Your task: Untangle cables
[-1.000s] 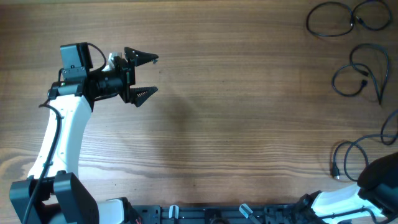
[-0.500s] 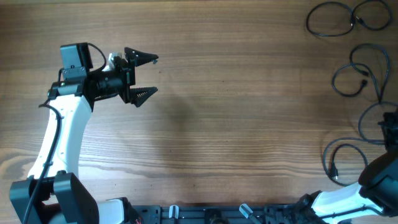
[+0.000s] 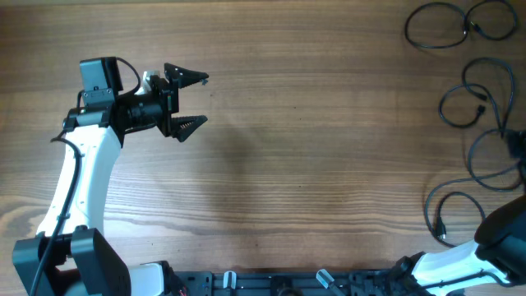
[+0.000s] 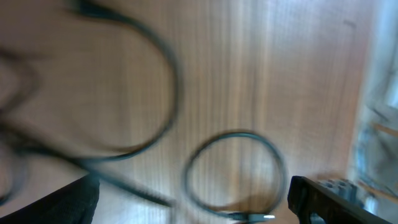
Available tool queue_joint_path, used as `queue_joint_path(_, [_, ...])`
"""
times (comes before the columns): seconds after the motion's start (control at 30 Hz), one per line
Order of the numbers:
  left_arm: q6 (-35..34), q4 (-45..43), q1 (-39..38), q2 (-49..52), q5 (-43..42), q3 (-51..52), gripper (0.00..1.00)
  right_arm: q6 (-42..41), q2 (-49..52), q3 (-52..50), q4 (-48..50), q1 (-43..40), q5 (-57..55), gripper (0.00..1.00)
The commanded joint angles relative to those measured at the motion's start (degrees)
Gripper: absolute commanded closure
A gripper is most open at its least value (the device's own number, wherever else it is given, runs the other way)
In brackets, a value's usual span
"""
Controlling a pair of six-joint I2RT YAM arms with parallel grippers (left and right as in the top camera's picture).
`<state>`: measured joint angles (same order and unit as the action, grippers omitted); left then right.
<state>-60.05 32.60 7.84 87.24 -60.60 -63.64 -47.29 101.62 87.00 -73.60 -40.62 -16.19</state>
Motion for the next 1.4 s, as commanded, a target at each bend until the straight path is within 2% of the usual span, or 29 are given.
queue_joint_path(0.0, [1.4,0.0,-0.2,0.3,0.9,-0.2,0.00,11.3,0.1,6.1,0.2,-0.2,12.1,0.00])
queue_joint_path(0.07, [1.4,0.0,-0.2,0.3,2.0,-0.2,0.00,19.9,0.2,6.1,3.1,-0.2,21.2,0.00])
queue_joint_path(0.13, [1.4,0.0,-0.2,0.3,2.6,-0.2,0.00,24.2,0.2,6.1,4.8,0.1,23.9,0.07])
queue_joint_path(0.17, [1.4,0.0,-0.2,0.3,3.3,-0.2,0.00,24.9,0.2,5.7,5.5,0.5,22.9,0.27])
queue_joint_path(0.23, [1.4,0.0,-0.2,0.3,3.5,-0.2,0.00,23.4,0.2,5.0,6.1,0.6,19.4,0.49])
queue_joint_path(0.3, [1.4,0.0,-0.2,0.3,3.5,-0.2,0.00,22.5,0.2,4.2,6.7,0.6,16.3,0.50])
queue_joint_path(0.37, [1.4,0.0,-0.2,0.3,3.5,-0.2,0.00,21.6,0.2,2.5,7.1,0.6,11.0,0.33])
queue_joint_path(0.5, [1.4,0.0,-0.2,0.3,3.5,-0.2,0.00,21.6,0.2,-2.1,8.9,0.6,5.9,0.33])
queue_joint_path(0.53, [1.4,0.0,-0.2,0.3,3.5,-0.2,0.00,21.6,0.2,-4.0,10.1,0.5,5.2,0.37])
queue_joint_path(0.57, [1.4,0.0,-0.2,0.3,3.5,-0.2,0.00,21.6,0.2,-5.6,11.3,0.3,5.2,0.48])
queue_joint_path(0.63, [1.4,0.0,-0.2,0.3,3.5,-0.2,0.00,18.4,0.2,-8.6,13.0,-0.3,4.1,0.80])
queue_joint_path(0.67, [1.4,0.0,-0.2,0.3,3.5,-0.2,0.00,17.1,0.2,-9.3,13.3,-0.6,3.5,0.90])
queue_joint_path(0.7, [1.4,0.0,-0.2,0.3,3.5,-0.2,0.00,16.0,0.2,-10.1,14.2,-1.0,2.8,0.96])
queue_joint_path(0.77, [1.4,0.0,-0.2,0.3,3.5,-0.2,0.00,15.1,0.2,-10.6,15.4,-2.4,1.0,0.96])
queue_joint_path(0.97, [1.4,0.0,-0.2,0.3,4.6,-0.2,0.00,3.5,0.3,-13.1,16.7,-8.5,-1.6,0.96])
queue_joint_path(1.1, [1.4,0.0,-0.2,0.3,5.2,-0.2,0.00,3.8,0.3,-23.6,27.0,-9.0,9.8,0.96])
queue_joint_path(1.17, [1.4,0.0,-0.2,0.3,5.2,-0.2,0.00,3.8,0.3,-27.5,29.9,-9.0,11.6,0.95])
queue_joint_path(1.2, [1.4,0.2,-0.2,0.3,5.2,-0.2,0.00,4.8,0.3,-27.8,29.9,-9.0,10.6,0.87])
queue_joint_path(1.23, [1.4,0.2,-0.2,0.3,5.2,-0.2,0.00,6.8,0.3,-27.6,29.9,-9.0,10.0,0.74])
queue_joint_path(1.27, [1.4,0.2,-0.2,0.3,5.2,-0.2,0.00,9.1,0.3,-26.6,29.1,-9.1,9.7,0.52])
queue_joint_path(1.3, [1.4,0.2,-0.2,0.3,5.2,-0.2,0.00,10.2,0.2,-24.2,26.7,-9.3,9.5,0.21])
queue_joint_path(1.33, [1.4,0.2,-0.2,0.3,5.2,-0.2,0.00,10.2,0.2,-21.5,23.8,-9.3,9.6,0.15])
queue_joint_path(1.37, [1.4,0.2,-0.2,0.3,5.2,-0.2,0.00,9.7,0.2,-18.6,20.9,-9.3,9.6,0.13])
